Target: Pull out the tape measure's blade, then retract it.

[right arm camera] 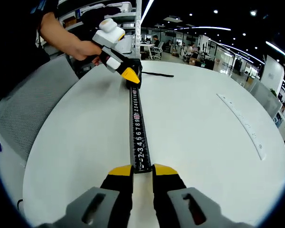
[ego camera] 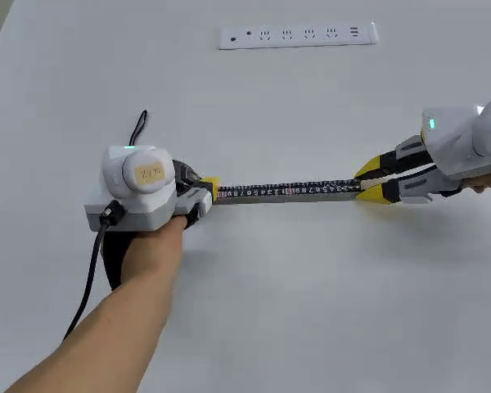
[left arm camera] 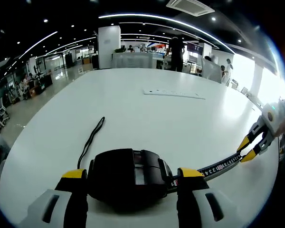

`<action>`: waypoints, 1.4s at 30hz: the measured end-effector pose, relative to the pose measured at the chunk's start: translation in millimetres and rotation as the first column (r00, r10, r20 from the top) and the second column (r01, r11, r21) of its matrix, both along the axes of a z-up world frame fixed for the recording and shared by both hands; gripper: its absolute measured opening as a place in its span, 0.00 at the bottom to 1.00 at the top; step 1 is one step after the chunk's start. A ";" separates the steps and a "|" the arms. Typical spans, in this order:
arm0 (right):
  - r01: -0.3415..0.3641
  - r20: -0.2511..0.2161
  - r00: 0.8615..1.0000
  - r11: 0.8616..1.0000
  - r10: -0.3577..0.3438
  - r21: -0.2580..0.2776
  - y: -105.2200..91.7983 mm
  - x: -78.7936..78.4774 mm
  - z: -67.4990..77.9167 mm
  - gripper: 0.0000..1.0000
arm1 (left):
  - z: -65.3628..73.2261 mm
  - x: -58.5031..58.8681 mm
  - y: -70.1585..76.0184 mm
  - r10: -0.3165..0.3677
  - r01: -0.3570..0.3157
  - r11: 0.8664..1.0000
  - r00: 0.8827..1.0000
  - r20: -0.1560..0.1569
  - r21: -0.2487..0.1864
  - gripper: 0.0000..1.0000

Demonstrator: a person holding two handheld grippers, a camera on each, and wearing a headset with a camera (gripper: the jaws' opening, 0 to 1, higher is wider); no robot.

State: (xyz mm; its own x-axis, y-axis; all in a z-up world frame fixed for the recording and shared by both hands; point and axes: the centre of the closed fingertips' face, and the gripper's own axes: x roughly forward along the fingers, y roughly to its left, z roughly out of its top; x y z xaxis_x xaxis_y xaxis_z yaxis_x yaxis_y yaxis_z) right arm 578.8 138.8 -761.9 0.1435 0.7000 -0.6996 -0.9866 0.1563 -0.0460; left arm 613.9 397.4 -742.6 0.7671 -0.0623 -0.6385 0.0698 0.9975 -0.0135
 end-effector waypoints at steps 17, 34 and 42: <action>-0.019 0.014 1.000 1.000 0.020 -0.023 0.9 -2.8 0.6 0.13 | -3.3 -0.1 3.9 0.001 0.000 1.000 1.000 -0.019 0.020 0.68; -0.029 0.027 0.999 0.999 0.030 -0.033 0.0 -3.9 3.2 0.12 | -4.4 -0.6 5.0 -0.018 0.020 0.999 0.999 -0.040 0.036 0.64; -0.030 0.029 0.999 0.999 0.031 -0.040 -0.3 -4.2 2.1 0.12 | -3.9 -1.4 5.7 -0.025 0.026 0.999 0.999 -0.038 0.032 0.63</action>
